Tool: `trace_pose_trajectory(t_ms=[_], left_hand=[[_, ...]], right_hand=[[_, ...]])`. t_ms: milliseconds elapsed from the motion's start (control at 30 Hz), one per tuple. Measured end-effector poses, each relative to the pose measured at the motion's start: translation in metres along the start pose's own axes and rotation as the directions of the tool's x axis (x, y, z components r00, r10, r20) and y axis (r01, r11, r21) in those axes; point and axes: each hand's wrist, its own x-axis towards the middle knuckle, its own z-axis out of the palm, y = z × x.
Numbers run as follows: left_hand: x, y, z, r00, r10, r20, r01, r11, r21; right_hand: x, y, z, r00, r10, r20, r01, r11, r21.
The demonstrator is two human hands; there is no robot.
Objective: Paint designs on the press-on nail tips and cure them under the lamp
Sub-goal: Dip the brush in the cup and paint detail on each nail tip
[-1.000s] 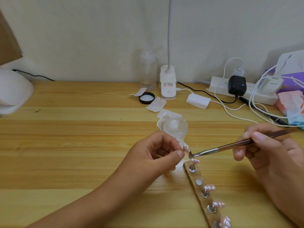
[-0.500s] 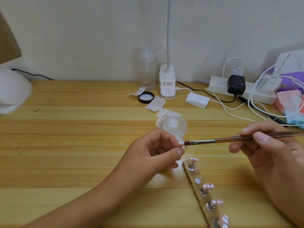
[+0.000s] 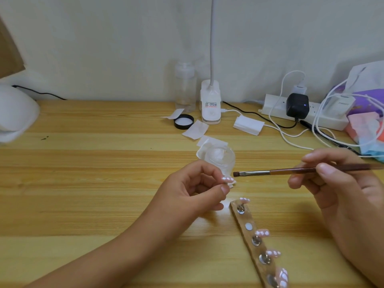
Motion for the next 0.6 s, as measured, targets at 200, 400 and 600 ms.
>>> trace_pose_trajectory(t_ms=[200,400,600], left_hand=[[-0.0001,-0.0027,-0.0023,1.000,0.021,0.021,-0.021,1.000,0.007],[0.0010,-0.0075,-0.0040,0.999,0.040,0.027,-0.041,0.997,0.064],[0.0005,-0.0075,-0.0052,0.999,0.049,0.024,-0.052,0.988,0.148]], right_hand=[[0.0044,0.0010,-0.0049,0.995,0.092,-0.033,-0.087,0.988,0.131],[0.0037,0.0015,-0.0021,0.996,0.091,-0.008,-0.090,0.988,0.129],[0.0019,-0.0032,0.0030,0.997,0.073,0.040,-0.077,0.990,0.117]])
